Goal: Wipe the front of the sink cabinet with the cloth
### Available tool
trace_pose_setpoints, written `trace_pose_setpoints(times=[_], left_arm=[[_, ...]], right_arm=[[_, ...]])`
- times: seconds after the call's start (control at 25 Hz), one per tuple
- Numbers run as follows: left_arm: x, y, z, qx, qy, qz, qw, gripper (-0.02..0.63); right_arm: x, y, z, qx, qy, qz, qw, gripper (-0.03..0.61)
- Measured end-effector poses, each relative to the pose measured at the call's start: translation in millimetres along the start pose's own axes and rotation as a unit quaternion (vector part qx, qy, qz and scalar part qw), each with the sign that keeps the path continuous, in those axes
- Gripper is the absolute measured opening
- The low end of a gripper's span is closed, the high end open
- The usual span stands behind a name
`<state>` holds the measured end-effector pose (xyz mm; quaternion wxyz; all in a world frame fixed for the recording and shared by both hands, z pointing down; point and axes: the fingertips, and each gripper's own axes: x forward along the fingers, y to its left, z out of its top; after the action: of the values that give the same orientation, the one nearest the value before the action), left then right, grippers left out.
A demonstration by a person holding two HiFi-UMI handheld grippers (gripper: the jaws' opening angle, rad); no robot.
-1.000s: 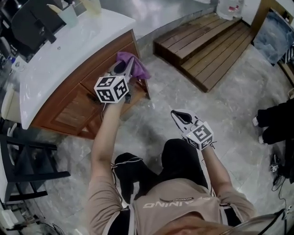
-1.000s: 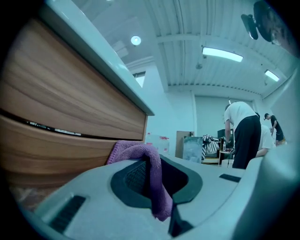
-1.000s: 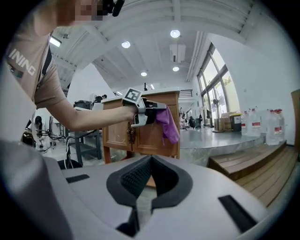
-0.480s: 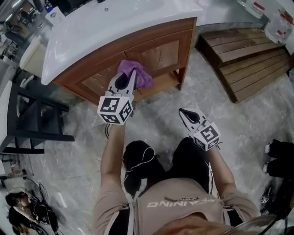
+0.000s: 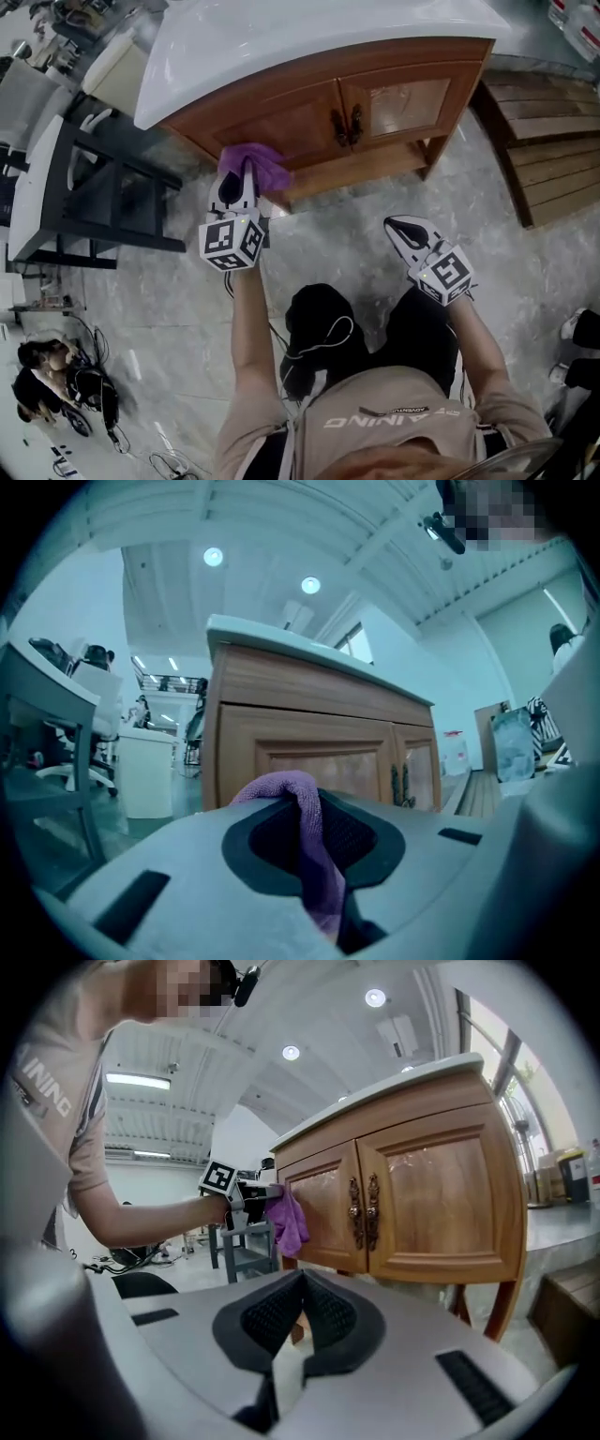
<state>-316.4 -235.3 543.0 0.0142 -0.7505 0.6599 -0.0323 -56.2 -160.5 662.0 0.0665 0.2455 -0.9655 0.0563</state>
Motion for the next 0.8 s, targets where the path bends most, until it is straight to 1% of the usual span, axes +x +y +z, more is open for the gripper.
trace_pose_setpoints(times=[0.2, 0.32, 0.4, 0.6, 0.8], left_arm=[[-21.4, 55.5, -13.2, 0.027, 0.02, 0.046, 0.9984, 0.037], [-21.3, 74.9, -25.4, 0.039, 0.034, 0.071, 0.9961, 0.037], [-21.8, 81.2, -31.5, 0.041, 0.035, 0.078, 0.9955, 0.037], [-12.7, 79.8, -29.6, 0.046, 0.026, 0.072, 0.996, 0.037], [-11.1, 76.7, -27.3, 0.056, 0.014, 0.092, 0.9941, 0.037]], right_arm=[[22.8, 22.9, -6.1, -0.004, 0.004, 0.024, 1.0, 0.011], [24.3, 24.4, -8.0, -0.003, 0.01, 0.026, 1.0, 0.011], [23.2, 21.6, -10.0, -0.002, 0.011, 0.024, 1.0, 0.011], [20.0, 15.6, -12.2, 0.002, 0.011, 0.009, 1.0, 0.011], [14.6, 13.9, -14.2, 0.004, 0.016, 0.002, 1.0, 0.011]])
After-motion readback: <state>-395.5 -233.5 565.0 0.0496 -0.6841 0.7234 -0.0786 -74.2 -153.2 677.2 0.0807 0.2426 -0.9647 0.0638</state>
